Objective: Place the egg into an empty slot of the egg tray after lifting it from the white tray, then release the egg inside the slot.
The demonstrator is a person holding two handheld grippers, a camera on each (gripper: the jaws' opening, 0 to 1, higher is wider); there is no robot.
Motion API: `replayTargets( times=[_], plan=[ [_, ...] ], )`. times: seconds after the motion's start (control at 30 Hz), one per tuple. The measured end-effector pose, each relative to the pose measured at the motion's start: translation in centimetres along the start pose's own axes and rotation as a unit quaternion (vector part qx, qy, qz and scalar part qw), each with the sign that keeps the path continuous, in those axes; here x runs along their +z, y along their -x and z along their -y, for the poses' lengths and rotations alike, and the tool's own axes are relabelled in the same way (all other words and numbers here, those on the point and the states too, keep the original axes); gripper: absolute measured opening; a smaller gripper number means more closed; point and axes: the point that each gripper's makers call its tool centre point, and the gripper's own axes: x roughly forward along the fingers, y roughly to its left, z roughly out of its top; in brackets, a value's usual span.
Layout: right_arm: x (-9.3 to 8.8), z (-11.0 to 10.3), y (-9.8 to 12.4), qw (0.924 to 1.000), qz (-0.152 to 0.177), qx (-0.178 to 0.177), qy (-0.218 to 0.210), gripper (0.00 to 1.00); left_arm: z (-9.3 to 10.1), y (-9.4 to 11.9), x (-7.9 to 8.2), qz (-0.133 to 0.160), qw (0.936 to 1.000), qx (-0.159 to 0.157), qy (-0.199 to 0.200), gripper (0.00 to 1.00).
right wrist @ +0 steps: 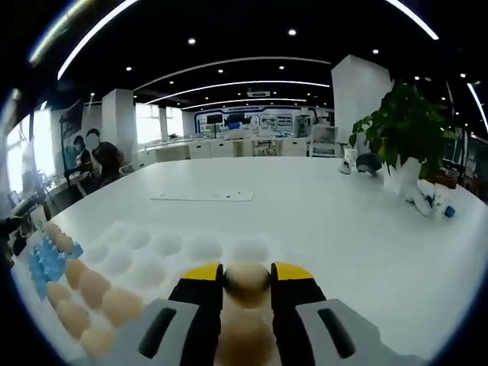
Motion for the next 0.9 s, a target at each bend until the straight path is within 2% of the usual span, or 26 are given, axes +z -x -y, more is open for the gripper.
replayTargets(
  times=[0.63, 0.9],
  plan=[
    [0.5, -0.1, 0.5, 1.0, 0.005, 0.002, -0.006, 0.24, -0.1, 0.3, 0.0, 0.001, 1.0, -0.001, 0.0, 1.0],
    [1.3, -1.0, 1.2, 0.9999, 0.015, 0.007, -0.001, 0.23, 0.1, 0.4, -0.1, 0.0, 1.0, -0.002, -0.003, 1.0]
  ],
)
